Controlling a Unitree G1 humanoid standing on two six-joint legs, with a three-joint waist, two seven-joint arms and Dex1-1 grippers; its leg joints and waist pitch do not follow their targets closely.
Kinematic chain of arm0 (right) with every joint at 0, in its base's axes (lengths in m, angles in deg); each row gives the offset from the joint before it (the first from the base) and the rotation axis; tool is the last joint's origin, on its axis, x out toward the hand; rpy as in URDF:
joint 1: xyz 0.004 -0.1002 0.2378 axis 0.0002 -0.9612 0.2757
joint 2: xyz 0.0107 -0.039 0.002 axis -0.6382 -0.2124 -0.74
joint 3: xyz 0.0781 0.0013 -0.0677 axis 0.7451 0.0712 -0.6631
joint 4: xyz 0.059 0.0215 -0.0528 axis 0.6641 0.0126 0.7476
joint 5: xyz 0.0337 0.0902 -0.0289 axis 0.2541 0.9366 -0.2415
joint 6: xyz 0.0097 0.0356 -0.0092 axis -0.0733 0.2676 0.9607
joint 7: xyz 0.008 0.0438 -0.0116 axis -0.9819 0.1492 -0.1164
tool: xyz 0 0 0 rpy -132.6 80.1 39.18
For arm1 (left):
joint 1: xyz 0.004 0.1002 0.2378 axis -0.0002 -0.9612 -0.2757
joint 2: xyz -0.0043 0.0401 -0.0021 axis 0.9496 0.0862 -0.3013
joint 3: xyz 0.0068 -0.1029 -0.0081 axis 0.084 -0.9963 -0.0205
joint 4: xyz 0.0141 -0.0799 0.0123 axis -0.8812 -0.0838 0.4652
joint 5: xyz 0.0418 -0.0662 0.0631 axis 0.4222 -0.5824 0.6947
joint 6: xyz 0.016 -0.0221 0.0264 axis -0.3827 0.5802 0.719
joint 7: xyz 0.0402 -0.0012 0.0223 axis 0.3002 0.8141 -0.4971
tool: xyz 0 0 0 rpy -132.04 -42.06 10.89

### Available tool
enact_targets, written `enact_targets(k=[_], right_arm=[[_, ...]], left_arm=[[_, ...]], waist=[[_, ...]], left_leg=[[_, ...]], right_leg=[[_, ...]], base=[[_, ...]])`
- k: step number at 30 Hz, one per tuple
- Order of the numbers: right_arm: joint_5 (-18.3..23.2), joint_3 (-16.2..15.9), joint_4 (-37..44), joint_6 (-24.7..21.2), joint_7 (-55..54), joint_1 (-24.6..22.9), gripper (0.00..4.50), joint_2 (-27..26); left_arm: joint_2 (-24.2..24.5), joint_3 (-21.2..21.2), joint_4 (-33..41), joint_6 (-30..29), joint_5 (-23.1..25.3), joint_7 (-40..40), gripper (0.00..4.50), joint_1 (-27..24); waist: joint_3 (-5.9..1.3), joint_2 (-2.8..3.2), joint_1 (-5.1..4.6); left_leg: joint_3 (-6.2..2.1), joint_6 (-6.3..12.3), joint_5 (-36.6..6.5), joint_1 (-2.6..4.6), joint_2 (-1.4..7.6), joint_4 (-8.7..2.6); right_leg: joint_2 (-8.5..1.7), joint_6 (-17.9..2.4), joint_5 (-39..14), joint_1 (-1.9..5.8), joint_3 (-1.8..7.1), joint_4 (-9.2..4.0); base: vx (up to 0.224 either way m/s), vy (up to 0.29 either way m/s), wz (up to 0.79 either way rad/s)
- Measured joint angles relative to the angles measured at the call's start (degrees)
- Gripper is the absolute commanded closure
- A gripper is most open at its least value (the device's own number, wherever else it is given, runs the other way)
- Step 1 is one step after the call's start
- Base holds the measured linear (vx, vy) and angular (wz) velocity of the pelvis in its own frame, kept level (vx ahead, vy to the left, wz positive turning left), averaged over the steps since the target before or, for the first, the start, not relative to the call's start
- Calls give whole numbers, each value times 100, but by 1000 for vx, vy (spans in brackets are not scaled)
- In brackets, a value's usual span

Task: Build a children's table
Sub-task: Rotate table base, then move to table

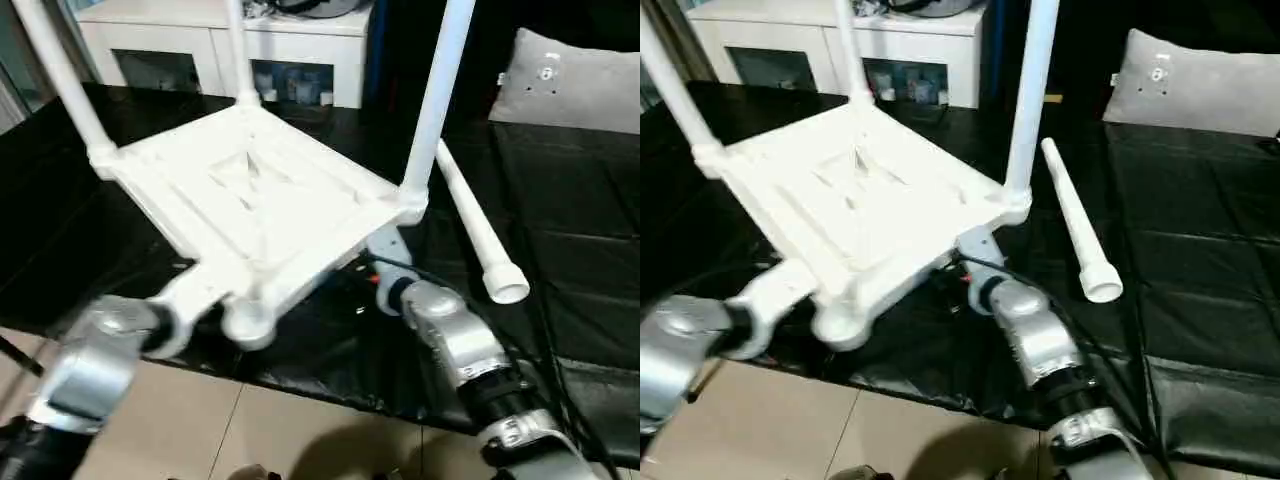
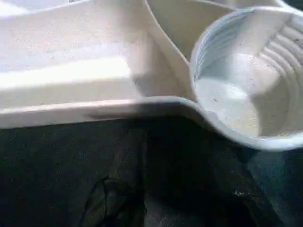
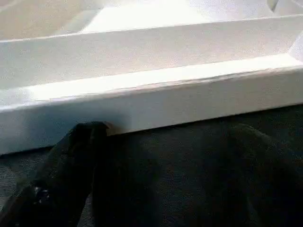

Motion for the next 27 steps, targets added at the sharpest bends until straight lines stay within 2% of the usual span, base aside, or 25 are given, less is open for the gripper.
enact_targets(k=[3,6,11,13,15,17,19,20,22,27], right_arm=[[0,57,108,-18,-7,-51,0,86],[10,165,636,-225,-41,-252,0,211],[137,491,1578,-732,-191,-537,0,339],[221,635,1913,-905,-208,-658,0,400],[301,805,2550,-1179,-224,-940,0,460],[415,897,3214,-1414,-267,-1263,0,443],[455,934,3708,-1459,-316,-1536,0,372],[481,945,4067,-1432,-385,-1772,0,279],[519,929,4294,-1455,-437,-1926,0,172],[637,928,4522,-1533,-626,-2124,0,-41]], left_arm=[[-387,40,-273,221,-33,232,295,155],[-807,37,-468,371,-152,527,295,242],[-1013,0,-286,467,-337,641,295,215],[-1103,-135,-132,567,-435,696,295,114],[-1377,-470,126,826,-595,965,265,-96],[-1629,-718,407,1148,-699,1330,265,-284],[-1833,-911,609,1265,-720,1705,265,-361],[-2094,-1172,799,1298,-732,2015,265,-466],[-2193,-1334,898,1337,-774,2255,265,-496],[-2349,-1437,992,1537,-771,2607,265,-583]], waist=[[0,-2,-3],[1,-5,11],[1,-17,5],[2,-19,8],[1,-25,12],[-2,-36,15],[-3,-40,8],[-5,-37,-10],[-5,-37,-41],[-5,-36,-143]], left_leg=[[0,0,1,-1,0,1],[2,0,1,-6,0,2],[2,0,1,-10,1,-4],[3,0,0,-11,1,-4],[3,1,0,-16,1,-4],[3,1,0,-17,1,-5],[3,1,0,-12,2,-5],[3,1,0,-8,2,-5],[2,1,0,-4,2,-4],[-6,1,0,-8,1,-11]], right_leg=[[0,2,0,1,0,0],[0,5,-1,1,2,-3],[2,11,-5,-6,1,-2],[1,25,-13,-7,1,-3],[1,28,-15,-8,1,-6],[1,29,-16,-8,0,-8],[2,30,-16,-6,0,-7],[2,33,-18,-3,0,-11],[3,35,-19,0,-2,-14],[7,46,-13,14,-11,-75]], base=[[0,0,0],[0,0,0],[0,0,0],[0,0,0],[0,0,0],[0,0,0],[0,0,0],[0,0,0],[0,0,0],[0,0,0]])
